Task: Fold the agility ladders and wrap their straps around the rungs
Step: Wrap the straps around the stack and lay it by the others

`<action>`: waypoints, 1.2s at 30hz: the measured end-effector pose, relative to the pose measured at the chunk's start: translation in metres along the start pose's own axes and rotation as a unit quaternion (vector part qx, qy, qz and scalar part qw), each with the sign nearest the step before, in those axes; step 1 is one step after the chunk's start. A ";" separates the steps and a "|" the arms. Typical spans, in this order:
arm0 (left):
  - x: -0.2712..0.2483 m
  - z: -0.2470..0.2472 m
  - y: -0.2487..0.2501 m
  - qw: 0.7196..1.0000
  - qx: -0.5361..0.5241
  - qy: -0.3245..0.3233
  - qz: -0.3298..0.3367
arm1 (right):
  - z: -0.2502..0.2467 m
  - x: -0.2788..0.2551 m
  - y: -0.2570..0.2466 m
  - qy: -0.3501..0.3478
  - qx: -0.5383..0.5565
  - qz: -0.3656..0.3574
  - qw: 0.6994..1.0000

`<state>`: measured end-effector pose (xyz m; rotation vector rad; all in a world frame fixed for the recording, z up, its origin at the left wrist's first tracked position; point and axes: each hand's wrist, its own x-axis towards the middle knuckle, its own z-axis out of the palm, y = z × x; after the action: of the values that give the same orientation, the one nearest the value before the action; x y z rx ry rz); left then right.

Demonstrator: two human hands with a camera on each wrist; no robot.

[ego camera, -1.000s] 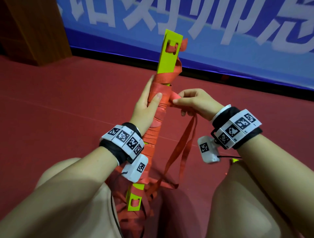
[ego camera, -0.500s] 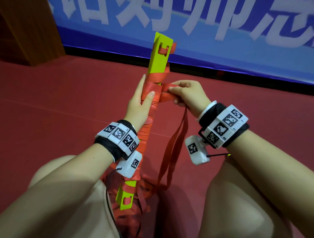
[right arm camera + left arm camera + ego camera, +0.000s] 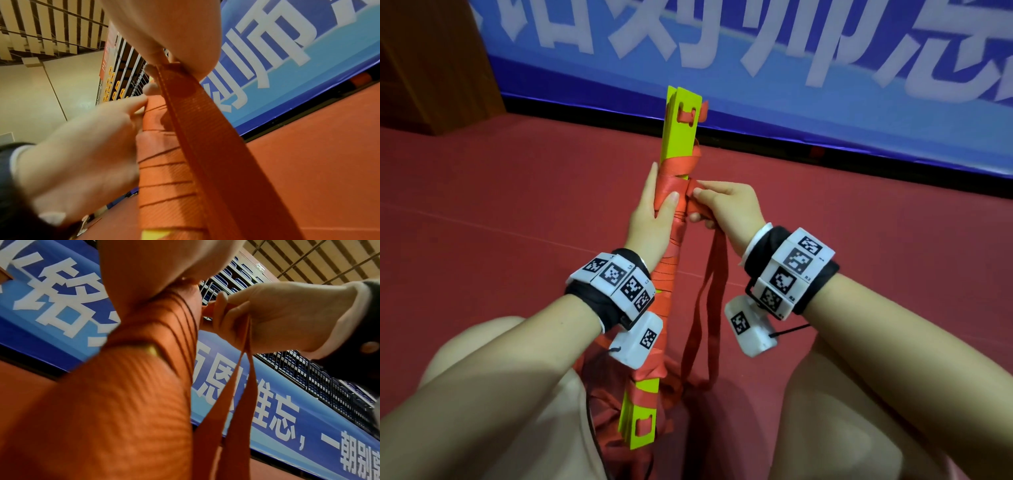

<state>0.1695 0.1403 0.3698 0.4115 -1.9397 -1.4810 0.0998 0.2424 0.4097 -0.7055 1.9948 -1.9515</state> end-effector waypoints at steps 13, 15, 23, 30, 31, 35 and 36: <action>0.003 -0.004 -0.003 0.989 -0.096 -0.112 -0.026 | 0.009 0.004 0.013 0.014 -0.068 -0.044 0.997; -0.001 -0.005 0.000 0.988 -0.082 -0.128 -0.020 | 0.008 0.005 0.013 0.020 -0.092 -0.041 0.995; 0.000 -0.018 0.008 0.980 -0.153 -0.128 -0.010 | -0.004 0.015 -0.007 -0.060 0.097 -0.032 0.993; -0.006 -0.016 0.006 0.977 -0.115 -0.181 0.007 | -0.013 0.012 -0.021 -0.115 0.067 -0.036 0.990; -0.007 -0.015 0.005 0.979 -0.102 -0.176 0.014 | -0.016 0.012 -0.021 -0.123 0.040 -0.031 0.991; -0.008 -0.012 -0.003 0.985 -0.036 -0.168 0.032 | -0.026 0.015 -0.016 -0.130 -0.023 -0.005 0.991; -0.007 -0.011 -0.005 0.985 -0.026 -0.166 0.034 | -0.026 0.014 -0.015 -0.118 -0.026 -0.004 0.993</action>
<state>0.1814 0.1349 0.3648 0.0743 -2.1391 -1.6331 0.0765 0.2581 0.4279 -0.9113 1.9070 -1.7345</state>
